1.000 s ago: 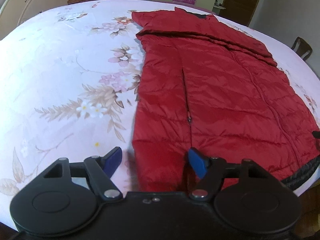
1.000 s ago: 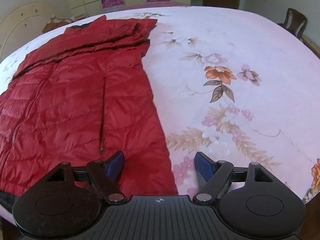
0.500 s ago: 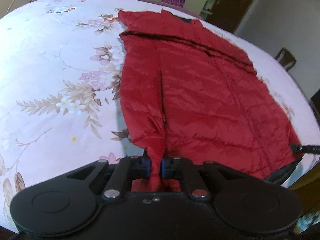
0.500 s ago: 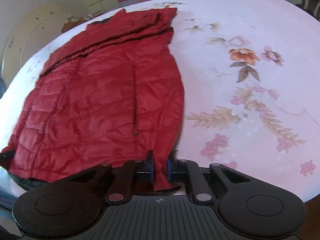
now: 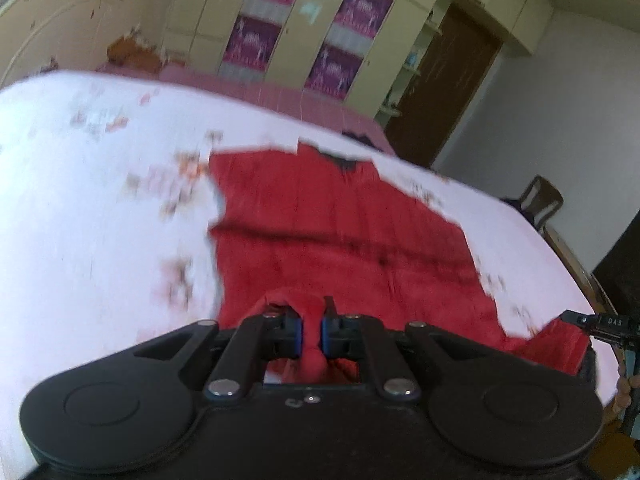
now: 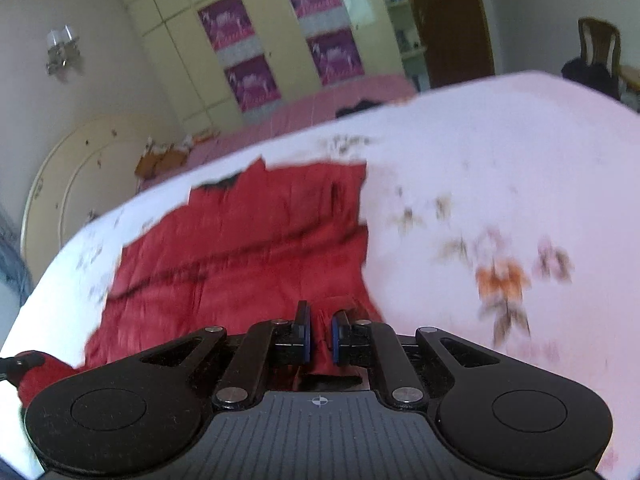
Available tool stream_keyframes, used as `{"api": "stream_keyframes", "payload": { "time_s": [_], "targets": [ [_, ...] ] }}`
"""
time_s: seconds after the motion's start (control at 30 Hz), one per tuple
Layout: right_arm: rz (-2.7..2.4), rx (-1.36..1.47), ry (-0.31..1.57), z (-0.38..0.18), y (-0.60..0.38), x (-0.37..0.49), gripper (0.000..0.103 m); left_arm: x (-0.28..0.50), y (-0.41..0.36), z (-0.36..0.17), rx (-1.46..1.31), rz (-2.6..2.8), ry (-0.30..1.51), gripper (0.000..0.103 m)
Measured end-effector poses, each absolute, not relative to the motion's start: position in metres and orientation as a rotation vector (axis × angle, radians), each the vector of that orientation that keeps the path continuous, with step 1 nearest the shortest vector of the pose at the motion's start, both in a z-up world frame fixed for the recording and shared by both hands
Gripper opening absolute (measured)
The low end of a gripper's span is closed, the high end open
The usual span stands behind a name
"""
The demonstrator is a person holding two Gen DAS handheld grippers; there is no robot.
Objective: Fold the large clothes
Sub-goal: 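Grasp the jacket hem with both grippers and lift it toward the collar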
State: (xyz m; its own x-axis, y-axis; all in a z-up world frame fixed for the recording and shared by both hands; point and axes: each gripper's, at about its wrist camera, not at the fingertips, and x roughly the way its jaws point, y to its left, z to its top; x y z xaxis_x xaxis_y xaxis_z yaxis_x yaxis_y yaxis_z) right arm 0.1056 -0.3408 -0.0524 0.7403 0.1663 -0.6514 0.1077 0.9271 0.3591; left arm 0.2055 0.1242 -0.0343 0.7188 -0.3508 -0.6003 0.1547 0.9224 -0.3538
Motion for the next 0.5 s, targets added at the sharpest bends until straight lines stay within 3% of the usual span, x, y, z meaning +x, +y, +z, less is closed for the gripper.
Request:
{"api": "stream_keyframes", "payload": {
  "time_s": [0.5],
  "targets": [
    [-0.032,0.387,0.693,-0.062,-0.35,0.309,0.009,0.395,0.092,-0.012,-0.219,-0.18,0.63,0.008]
  ]
}}
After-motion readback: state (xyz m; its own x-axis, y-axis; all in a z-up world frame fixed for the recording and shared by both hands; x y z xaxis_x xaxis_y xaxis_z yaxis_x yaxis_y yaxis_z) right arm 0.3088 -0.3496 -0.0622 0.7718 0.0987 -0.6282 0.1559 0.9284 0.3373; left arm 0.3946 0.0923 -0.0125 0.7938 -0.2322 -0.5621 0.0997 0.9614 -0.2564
